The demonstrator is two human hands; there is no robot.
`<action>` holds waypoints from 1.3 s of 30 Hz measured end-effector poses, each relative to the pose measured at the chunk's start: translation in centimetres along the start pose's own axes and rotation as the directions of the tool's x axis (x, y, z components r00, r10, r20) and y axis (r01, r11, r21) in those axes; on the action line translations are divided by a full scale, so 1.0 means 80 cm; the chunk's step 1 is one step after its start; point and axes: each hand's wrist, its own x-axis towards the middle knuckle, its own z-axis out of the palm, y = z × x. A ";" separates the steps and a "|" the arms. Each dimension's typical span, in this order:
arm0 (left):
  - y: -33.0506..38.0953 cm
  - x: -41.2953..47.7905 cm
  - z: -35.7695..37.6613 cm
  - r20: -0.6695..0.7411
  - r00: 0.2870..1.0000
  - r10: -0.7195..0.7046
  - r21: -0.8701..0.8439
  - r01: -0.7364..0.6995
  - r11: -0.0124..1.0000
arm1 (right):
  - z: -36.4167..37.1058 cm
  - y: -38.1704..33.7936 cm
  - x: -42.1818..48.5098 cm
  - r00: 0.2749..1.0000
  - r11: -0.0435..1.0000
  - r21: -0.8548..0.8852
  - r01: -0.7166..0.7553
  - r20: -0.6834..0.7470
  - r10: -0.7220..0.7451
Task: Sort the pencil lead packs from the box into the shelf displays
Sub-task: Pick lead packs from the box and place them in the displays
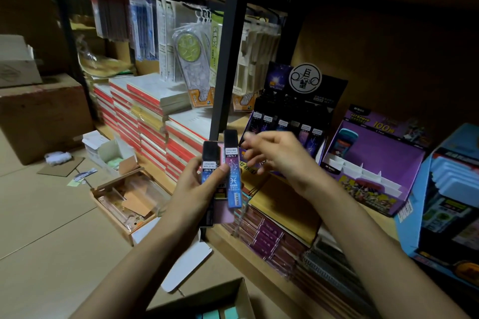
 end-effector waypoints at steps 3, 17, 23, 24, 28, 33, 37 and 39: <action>-0.005 0.003 0.004 0.001 1.000 0.005 0.007 -0.005 1.000 | 0.012 0.003 -0.007 0.999 1.000 0.026 -0.014 0.032 0.013; -0.011 0.013 -0.001 0.019 0.999 -0.036 -0.123 0.038 0.992 | -0.098 0.020 0.025 0.700 0.958 -0.154 0.242 -0.656 -0.282; -0.014 0.012 -0.003 0.004 1.000 -0.031 -0.102 0.031 0.994 | -0.085 0.056 0.036 0.721 0.930 -0.302 0.209 -0.596 -0.355; -0.014 0.012 -0.004 0.000 1.000 -0.029 -0.094 0.029 0.995 | -0.085 0.060 0.038 0.720 0.930 -0.308 0.201 -0.596 -0.354; -0.014 0.012 -0.006 -0.010 1.000 -0.017 -0.069 0.016 0.997 | -0.083 0.066 0.041 0.718 0.920 -0.345 0.186 -0.591 -0.367; -0.014 0.011 -0.008 -0.002 1.000 -0.021 -0.072 0.020 0.997 | -0.084 0.068 0.041 0.745 0.942 -0.291 0.170 -0.587 -0.316; -0.015 0.011 -0.006 0.007 1.000 -0.030 -0.086 0.031 0.996 | -0.083 0.072 0.045 0.767 0.966 -0.220 0.136 -0.594 -0.243; -0.016 0.011 -0.006 0.006 1.000 -0.028 -0.087 0.028 0.996 | -0.084 0.077 0.049 0.774 0.978 -0.187 0.096 -0.604 -0.191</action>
